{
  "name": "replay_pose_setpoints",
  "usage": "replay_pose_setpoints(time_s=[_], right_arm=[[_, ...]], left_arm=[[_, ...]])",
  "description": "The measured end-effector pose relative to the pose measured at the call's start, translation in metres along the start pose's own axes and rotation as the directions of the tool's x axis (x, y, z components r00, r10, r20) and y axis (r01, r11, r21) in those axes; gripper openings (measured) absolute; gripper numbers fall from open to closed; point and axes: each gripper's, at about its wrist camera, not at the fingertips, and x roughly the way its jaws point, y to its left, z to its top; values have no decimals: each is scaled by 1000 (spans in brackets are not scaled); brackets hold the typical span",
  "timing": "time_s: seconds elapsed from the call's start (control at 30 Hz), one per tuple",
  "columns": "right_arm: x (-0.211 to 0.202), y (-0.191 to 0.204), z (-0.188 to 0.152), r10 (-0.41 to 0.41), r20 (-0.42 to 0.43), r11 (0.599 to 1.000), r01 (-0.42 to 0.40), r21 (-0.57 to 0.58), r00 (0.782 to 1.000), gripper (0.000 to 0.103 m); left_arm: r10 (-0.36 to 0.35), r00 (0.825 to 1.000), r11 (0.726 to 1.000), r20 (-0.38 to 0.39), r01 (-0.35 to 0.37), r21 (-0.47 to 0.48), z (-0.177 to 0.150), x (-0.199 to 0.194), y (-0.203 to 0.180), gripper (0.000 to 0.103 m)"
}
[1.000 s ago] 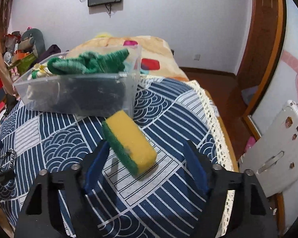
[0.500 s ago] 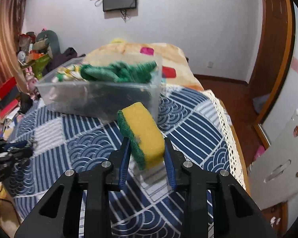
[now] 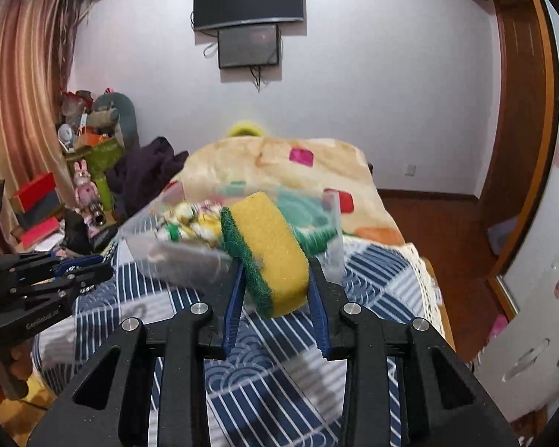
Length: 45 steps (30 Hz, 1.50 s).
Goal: Organize soft objects
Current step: 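Place the sponge and cord into the clear box and open both grippers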
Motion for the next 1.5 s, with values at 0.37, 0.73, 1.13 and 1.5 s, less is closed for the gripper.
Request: replay_pose_setpoints(time_s=[0.37,0.73,1.13,1.5], right_arm=[[26,7,30,-10,55,1000,9,22,998,30],[62,-6,33,-35,-17,996,36,84,999,30],[88,-8,19,-30,-122,996,40,81,992,30],[72,-10,19,-45,-115,996,52,66,992,65]], left_arm=[[8,999,1000,47,-8,-11,44,32,1,16],[-20,1000,999,-20,19,-39,57,84,0,16],[-21,996,999,-92,18,-29,47,112,-3,27],[-22,998,997,-52,18,-73,38,85,7,68]])
